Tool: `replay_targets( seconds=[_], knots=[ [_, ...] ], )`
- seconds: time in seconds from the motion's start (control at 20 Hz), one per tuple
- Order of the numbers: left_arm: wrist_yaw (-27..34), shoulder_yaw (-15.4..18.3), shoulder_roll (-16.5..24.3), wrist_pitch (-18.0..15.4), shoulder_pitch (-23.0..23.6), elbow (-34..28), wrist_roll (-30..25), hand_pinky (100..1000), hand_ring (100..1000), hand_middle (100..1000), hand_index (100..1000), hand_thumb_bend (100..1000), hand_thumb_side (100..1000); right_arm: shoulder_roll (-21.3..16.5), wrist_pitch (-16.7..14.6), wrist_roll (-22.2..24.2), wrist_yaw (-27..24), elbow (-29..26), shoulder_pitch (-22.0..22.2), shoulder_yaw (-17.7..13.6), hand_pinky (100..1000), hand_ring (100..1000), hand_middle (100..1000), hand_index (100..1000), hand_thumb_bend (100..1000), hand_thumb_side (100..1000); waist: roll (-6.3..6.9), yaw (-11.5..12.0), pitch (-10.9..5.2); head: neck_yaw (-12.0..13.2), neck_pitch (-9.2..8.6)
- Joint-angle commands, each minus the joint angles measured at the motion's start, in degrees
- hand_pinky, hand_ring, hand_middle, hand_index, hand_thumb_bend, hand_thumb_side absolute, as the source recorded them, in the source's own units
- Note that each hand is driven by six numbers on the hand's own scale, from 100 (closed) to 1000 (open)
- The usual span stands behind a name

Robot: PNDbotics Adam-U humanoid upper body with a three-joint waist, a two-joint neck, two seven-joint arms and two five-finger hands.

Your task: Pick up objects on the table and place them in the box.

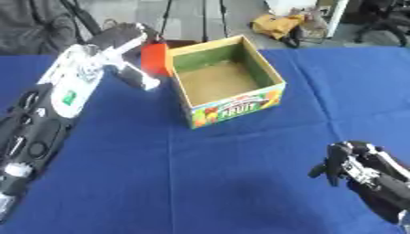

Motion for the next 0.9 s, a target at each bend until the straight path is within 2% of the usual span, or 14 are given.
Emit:
replay_targets(
  seconds=[0.05,0.35,0.55,0.6,0.7,0.85,0.9],
  knots=[
    [-1.7,1.1,-1.4,0.8,-2.8,2.2,3.3,241,209,215,442,100,153,-0.4,0.0,0.5,0.0,-0.4,-0.7,0.2,574,325,342,364,100,254,-0.24,-0.4,-0.68,-0.4,-0.78],
    [-6.8,1.8,-5.9,1.0,-4.9,9.7,8.9,322,282,287,504,100,190,-0.3,0.4,1.2,0.1,-0.5,-1.2,1.0,574,325,342,364,100,255,-0.18,-2.3,-0.28,0.2,-1.39],
    [-9.8,2.2,-7.3,-0.5,-5.4,14.0,12.9,322,282,287,504,100,190,-0.2,0.4,1.5,0.2,-0.5,-1.3,1.1,574,325,342,364,100,255,-0.15,-2.8,-0.16,0.3,-1.56],
    [-10.3,1.9,-7.7,-0.9,-5.5,14.9,13.4,381,337,343,553,100,217,-0.2,0.5,1.6,0.2,-0.5,-1.5,1.2,574,325,342,364,100,256,-0.09,-3.1,0.03,0.3,-1.76],
    [-11.9,1.5,-8.3,-1.3,-5.9,17.3,13.7,411,376,369,576,100,223,-0.1,0.6,1.9,0.2,-0.5,-1.8,1.6,574,325,342,364,100,256,0.05,-4.3,0.31,0.6,-2.13],
    [-15.0,2.1,-9.2,-2.1,-6.0,19.3,14.7,446,407,399,603,100,227,0.1,0.8,2.1,0.2,-0.5,-2.2,1.7,574,325,342,364,100,256,0.12,-5.0,0.52,0.6,-2.54],
    [-16.1,2.3,-9.5,-2.5,-5.9,19.7,14.8,482,436,426,627,100,237,0.1,0.8,2.2,0.2,-0.5,-2.3,1.7,574,325,341,364,100,257,0.14,-5.1,0.55,0.6,-2.63]
  ],
)
